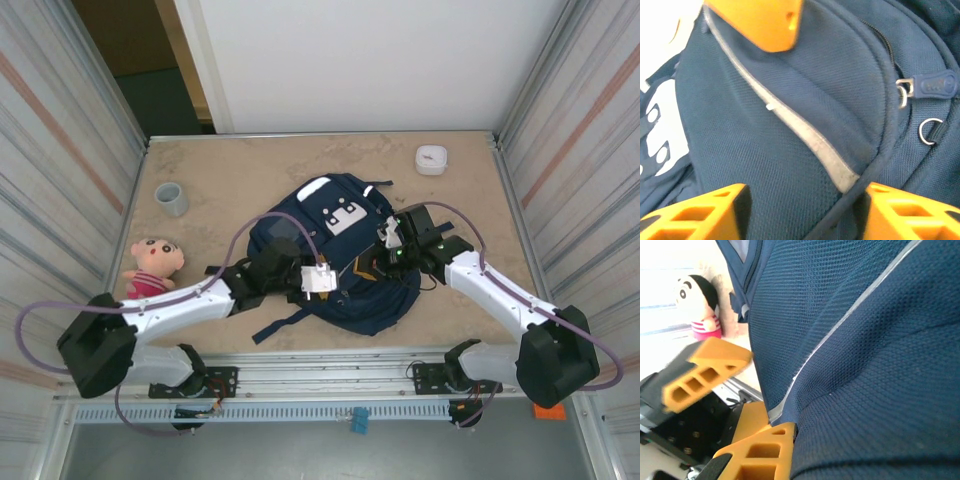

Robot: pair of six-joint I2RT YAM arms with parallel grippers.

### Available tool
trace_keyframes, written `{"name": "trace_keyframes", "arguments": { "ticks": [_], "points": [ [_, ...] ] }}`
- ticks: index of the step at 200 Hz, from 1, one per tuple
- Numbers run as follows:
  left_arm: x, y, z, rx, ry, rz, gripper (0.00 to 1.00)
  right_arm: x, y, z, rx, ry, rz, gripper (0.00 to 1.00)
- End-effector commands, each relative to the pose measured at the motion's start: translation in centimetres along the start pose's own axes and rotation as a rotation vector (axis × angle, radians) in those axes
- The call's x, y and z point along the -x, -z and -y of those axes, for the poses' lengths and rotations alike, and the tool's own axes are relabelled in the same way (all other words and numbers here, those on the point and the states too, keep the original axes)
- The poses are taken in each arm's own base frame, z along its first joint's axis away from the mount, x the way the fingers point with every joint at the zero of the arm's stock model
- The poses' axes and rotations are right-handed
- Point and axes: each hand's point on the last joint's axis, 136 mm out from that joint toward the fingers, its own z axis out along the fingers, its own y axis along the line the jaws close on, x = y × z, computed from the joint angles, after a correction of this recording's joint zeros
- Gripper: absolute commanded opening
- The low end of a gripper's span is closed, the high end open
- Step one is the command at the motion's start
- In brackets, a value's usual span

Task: Pack the student bag

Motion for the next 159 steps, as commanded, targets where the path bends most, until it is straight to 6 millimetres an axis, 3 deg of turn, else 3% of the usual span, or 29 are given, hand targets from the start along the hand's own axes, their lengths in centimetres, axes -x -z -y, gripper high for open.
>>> {"name": "trace_keyframes", "arguments": {
  "ticks": [1, 17, 34, 78, 118, 135, 159],
  "points": [
    [1.3, -0.6, -0.4, -0.024, -0.038, 0.049, 0.31, -0.2, 0.9, -1.5, 0.041, 0.051, -0.024, 0.00],
    [1.3, -0.3, 0.3, -0.065, -0.004, 0.047, 0.11, 0.6, 1.1, -1.3, 0.036, 0.053, -0.004, 0.00],
    [1.8, 0.5, 0.9, -0.083, 0.070, 0.082, 0.00, 2.0, 1.3, -1.2, 0.026, 0.059, 0.033, 0.00],
    [2.4, 1.8, 1.6, -0.023, 0.275, 0.122, 0.00, 4.5, 1.4, -2.3, 0.046, 0.141, 0.075, 0.00],
    [2.3, 1.4, 0.9, -0.003, 0.360, 0.101, 0.00, 4.4, 2.2, -2.4, 0.049, 0.176, 0.070, 0.02],
    [2.6, 1.3, 0.7, -0.004, 0.379, 0.099, 0.00, 3.7, 3.0, -1.9, 0.018, 0.189, 0.074, 0.08],
    [2.7, 1.2, 0.8, -0.021, 0.399, 0.107, 0.00, 2.6, 4.4, -1.2, -0.034, 0.200, 0.091, 0.27]
  ]
}}
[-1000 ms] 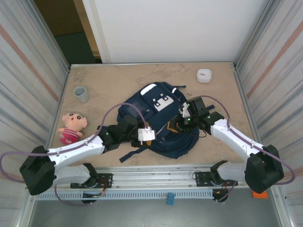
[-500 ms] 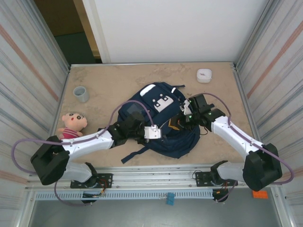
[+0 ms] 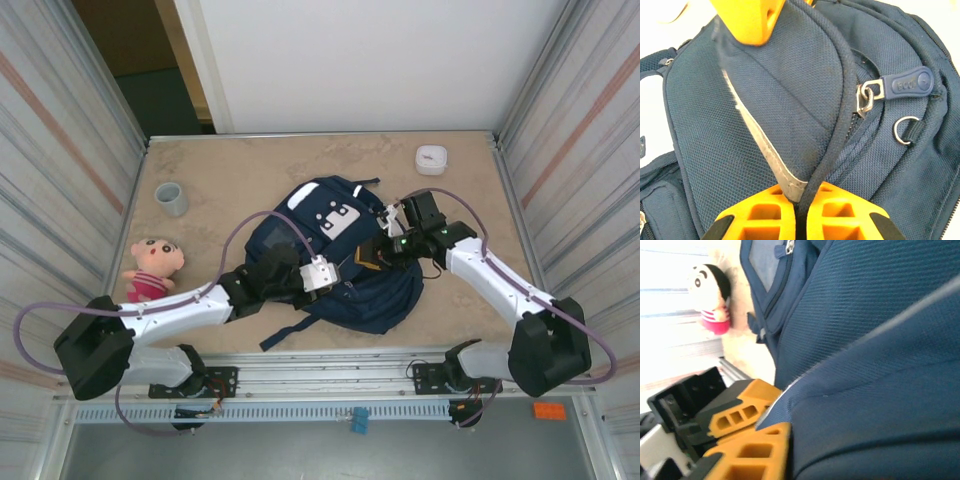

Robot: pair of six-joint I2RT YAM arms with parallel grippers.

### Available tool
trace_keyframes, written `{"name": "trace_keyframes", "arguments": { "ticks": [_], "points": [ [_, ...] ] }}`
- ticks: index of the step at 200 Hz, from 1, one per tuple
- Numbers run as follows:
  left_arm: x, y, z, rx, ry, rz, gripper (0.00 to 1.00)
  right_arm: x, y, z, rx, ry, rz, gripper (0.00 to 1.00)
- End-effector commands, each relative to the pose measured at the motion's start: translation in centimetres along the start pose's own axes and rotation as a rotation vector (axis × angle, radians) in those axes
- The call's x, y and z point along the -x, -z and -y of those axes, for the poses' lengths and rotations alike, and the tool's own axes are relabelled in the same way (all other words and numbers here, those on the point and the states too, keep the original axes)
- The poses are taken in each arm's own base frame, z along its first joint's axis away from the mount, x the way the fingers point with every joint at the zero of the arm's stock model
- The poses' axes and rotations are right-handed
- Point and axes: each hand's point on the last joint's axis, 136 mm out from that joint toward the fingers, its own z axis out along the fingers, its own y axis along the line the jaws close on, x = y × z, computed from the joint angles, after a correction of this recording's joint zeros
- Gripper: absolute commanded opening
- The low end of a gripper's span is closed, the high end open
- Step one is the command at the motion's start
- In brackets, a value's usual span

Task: Pack the student bag

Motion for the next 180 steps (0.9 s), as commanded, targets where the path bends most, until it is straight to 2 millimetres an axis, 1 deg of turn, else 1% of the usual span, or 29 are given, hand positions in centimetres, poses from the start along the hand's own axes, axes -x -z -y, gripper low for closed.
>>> {"name": "trace_keyframes", "arguments": {
  "ticks": [1, 19, 51, 69, 73, 76, 83, 104, 124, 145, 180],
  "points": [
    [0.9, 0.2, 0.5, -0.032, 0.084, 0.015, 0.00, 0.6, 2.8, -0.3, -0.061, 0.086, 0.095, 0.28],
    [0.9, 0.3, 0.7, -0.051, 0.115, 0.024, 0.00, 0.1, 4.4, -0.6, -0.086, 0.097, 0.133, 0.34],
    [0.7, 0.4, 0.5, -0.035, 0.165, 0.038, 0.00, -0.6, 7.5, -1.6, -0.122, 0.103, 0.209, 0.39],
    [0.3, 0.4, 0.3, -0.027, 0.184, 0.035, 0.00, -1.8, 8.3, -2.0, -0.136, 0.101, 0.188, 0.38],
    [0.3, 0.4, 0.3, -0.027, 0.188, 0.035, 0.00, -2.3, 8.3, -1.8, -0.150, 0.096, 0.175, 0.39],
    [0.3, 0.4, 0.3, -0.026, 0.189, 0.035, 0.00, -2.7, 8.8, -2.2, -0.145, 0.106, 0.187, 0.38],
    [0.2, 0.4, 0.3, -0.026, 0.191, 0.034, 0.00, -3.5, 9.0, -2.1, -0.159, 0.108, 0.178, 0.38],
    [0.2, 0.4, 0.1, -0.031, 0.202, 0.039, 0.00, -5.6, 8.5, -2.2, -0.183, 0.116, 0.156, 0.38],
    [0.5, 0.5, -0.2, -0.031, 0.207, 0.050, 0.00, -6.9, 7.8, -2.4, -0.188, 0.126, 0.157, 0.36],
    [0.7, 0.5, -0.4, -0.029, 0.212, 0.060, 0.00, -7.2, 6.7, -2.5, -0.203, 0.135, 0.155, 0.36],
    [0.9, 0.4, -0.4, -0.040, 0.214, 0.067, 0.00, -8.2, 3.6, -2.1, -0.251, 0.175, 0.092, 0.36]
  ]
}}
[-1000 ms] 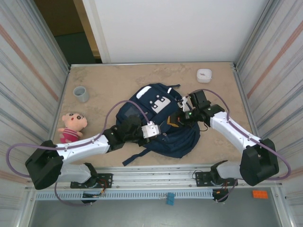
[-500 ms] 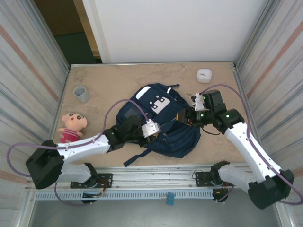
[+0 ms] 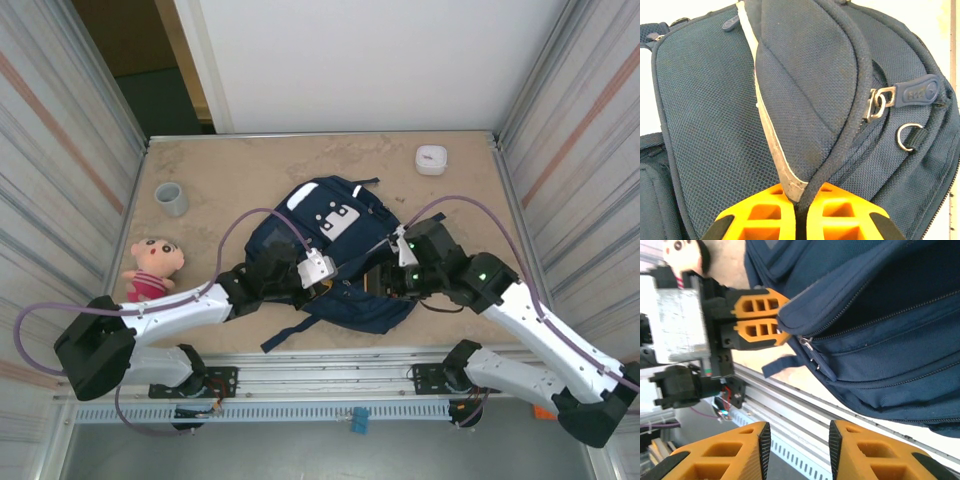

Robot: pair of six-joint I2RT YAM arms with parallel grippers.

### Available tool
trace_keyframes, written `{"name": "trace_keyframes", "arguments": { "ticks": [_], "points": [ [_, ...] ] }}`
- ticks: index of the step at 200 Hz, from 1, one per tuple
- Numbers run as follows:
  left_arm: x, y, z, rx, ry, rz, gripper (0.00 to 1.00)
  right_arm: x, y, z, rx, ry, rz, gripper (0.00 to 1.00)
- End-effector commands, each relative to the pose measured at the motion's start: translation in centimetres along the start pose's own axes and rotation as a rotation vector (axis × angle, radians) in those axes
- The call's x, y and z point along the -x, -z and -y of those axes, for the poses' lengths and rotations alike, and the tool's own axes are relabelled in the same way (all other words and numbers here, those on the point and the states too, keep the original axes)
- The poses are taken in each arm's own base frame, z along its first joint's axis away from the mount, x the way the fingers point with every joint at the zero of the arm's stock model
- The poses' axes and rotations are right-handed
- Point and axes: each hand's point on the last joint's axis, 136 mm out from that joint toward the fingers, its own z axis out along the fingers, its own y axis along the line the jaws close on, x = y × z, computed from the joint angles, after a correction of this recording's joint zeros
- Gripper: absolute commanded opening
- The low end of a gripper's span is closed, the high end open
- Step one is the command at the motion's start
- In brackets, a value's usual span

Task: Pack the student bag

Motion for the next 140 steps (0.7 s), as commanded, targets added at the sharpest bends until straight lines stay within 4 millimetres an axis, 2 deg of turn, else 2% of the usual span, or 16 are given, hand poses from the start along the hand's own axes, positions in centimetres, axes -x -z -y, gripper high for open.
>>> {"name": "trace_keyframes", "arguments": {
  "ticks": [1, 26, 58, 83, 140],
  "points": [
    [1.3, 0.3, -0.1, -0.013, 0.048, 0.055, 0.00, -0.1, -2.0, 0.8, -0.070, -0.013, -0.005, 0.36],
    [1.4, 0.2, -0.1, -0.016, 0.048, 0.059, 0.00, -0.8, -4.1, 1.5, -0.127, 0.018, -0.062, 0.37],
    [1.6, 0.2, -0.1, -0.019, 0.045, 0.062, 0.00, -0.6, -5.7, 1.1, -0.148, 0.077, -0.106, 0.37],
    [1.8, 0.2, -0.1, -0.020, 0.044, 0.065, 0.00, 0.2, -6.3, 0.6, -0.162, 0.120, -0.104, 0.37],
    [2.0, 0.3, -0.1, -0.021, 0.046, 0.071, 0.00, 1.4, -7.3, 1.0, -0.221, 0.206, -0.102, 0.38]
  ]
}}
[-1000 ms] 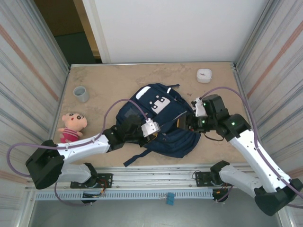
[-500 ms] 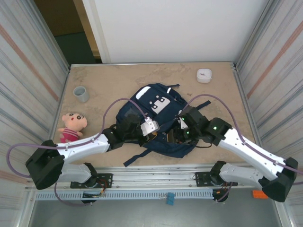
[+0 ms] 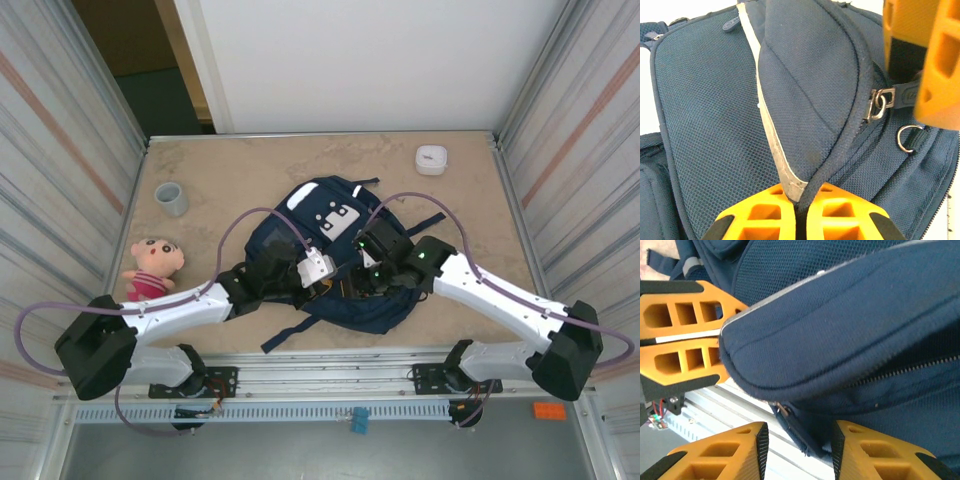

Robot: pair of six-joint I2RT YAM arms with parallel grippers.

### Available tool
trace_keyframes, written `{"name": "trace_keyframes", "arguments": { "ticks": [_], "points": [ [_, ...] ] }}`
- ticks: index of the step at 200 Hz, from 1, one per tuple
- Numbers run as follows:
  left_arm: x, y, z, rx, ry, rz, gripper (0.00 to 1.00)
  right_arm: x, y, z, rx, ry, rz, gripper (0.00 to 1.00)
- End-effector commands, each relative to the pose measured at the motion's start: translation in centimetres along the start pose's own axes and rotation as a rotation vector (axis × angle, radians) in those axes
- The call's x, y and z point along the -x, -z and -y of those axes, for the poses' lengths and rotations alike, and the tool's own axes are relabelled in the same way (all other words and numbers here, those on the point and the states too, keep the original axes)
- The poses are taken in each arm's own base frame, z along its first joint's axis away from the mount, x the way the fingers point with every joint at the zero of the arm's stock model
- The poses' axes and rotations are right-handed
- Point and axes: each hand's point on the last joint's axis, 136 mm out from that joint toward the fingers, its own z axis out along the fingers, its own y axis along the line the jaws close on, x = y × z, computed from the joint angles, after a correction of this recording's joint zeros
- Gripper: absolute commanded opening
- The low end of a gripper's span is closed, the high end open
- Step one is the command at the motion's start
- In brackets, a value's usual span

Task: Pack the student bag

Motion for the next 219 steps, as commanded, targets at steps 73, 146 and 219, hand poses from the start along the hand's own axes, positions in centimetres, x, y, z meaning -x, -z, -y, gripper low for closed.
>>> {"name": "trace_keyframes", "arguments": {
  "ticks": [73, 146, 219],
  "points": [
    [0.2, 0.9, -1.2, 0.051, 0.048, 0.010, 0.00, 0.6, 0.5, 2.8, -0.166, 0.080, -0.015, 0.00],
    [-2.8, 3.5, -2.9, 0.138, 0.092, -0.037, 0.00, 0.6, 1.9, 5.4, -0.075, -0.035, 0.001, 0.00],
    [-2.1, 7.8, -4.1, 0.270, 0.694, 0.079, 0.53, -0.5, -1.1, 1.9, 0.016, -0.016, -0.010, 0.00]
  ]
}}
